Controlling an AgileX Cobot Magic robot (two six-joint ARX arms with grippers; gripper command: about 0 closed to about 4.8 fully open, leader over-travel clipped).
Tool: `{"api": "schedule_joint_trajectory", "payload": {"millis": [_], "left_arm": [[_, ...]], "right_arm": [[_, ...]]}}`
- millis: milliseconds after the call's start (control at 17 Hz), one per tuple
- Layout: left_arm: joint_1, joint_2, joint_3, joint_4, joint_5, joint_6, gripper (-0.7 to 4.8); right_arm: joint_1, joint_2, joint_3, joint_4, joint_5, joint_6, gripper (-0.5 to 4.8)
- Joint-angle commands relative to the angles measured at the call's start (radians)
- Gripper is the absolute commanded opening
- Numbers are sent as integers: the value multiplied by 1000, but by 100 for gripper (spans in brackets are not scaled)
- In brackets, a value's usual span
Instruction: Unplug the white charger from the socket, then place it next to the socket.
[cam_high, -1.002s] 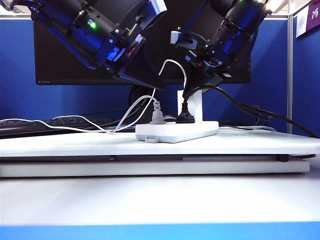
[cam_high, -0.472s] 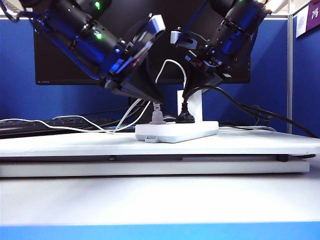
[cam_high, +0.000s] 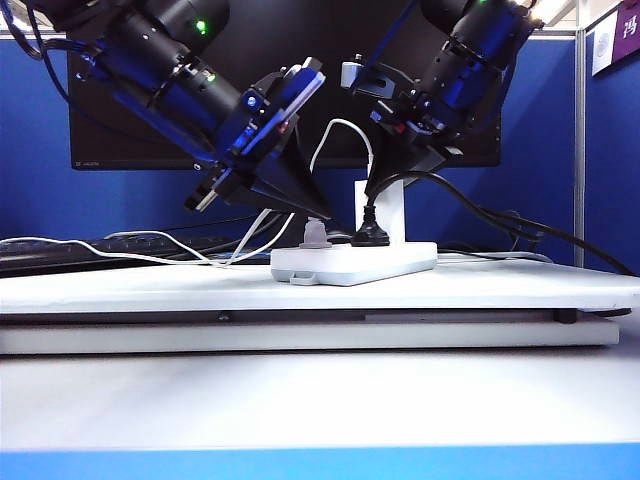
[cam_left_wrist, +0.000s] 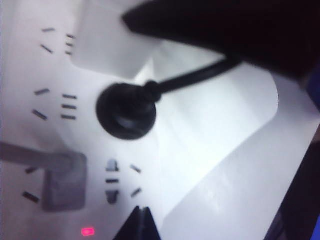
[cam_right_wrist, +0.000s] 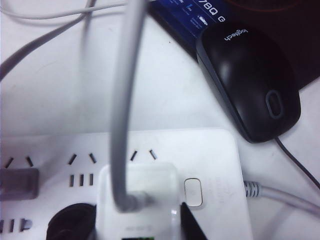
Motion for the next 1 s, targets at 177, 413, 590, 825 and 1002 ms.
{"api": "schedule_joint_trajectory", "payload": {"millis": [177, 413, 590, 825, 1002], "left_arm": [[-1, 21, 38, 46, -27, -75, -5], [0, 66, 74, 16, -23, -124, -5], [-2, 68, 74, 11, -23, -121, -5], [-1, 75, 74, 18, -31, -122, -5], [-3, 98, 74, 19, -27, -123, -5]], "right_arm": [[2, 5, 0, -21, -31, -1, 74], [2, 4, 0, -24, -43, -1, 49], [2, 4, 0, -28, -43, -1, 49], [2, 4, 0, -28, -43, -1, 49], [2, 4, 0, -29, -43, 0, 49]]}}
